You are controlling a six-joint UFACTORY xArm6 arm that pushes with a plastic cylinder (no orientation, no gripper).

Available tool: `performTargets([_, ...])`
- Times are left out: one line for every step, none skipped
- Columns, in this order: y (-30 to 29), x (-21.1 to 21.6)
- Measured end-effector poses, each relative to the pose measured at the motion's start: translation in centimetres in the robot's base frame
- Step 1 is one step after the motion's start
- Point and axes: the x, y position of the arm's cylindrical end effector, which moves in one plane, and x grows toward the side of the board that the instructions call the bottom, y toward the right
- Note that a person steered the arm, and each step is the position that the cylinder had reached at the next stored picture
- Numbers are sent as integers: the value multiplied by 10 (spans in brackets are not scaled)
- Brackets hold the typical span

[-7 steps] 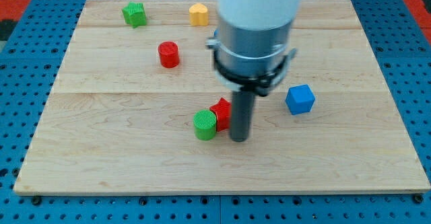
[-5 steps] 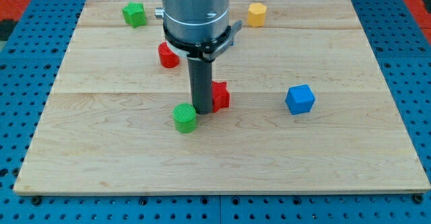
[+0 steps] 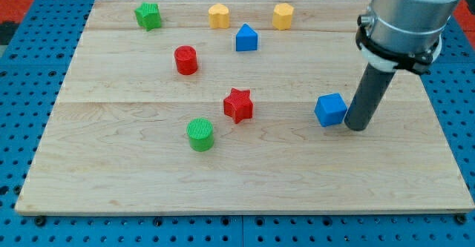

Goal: Slide the green circle to the top left of the red star

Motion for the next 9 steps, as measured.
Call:
performTargets([2, 0])
performTargets([-11, 27])
performTargets([-40, 15])
performTargets([-41, 1])
performTargets([-107, 3])
performTargets([-166, 21])
performTargets([-228, 46])
performTargets([-273, 41])
performTargets([-313, 23])
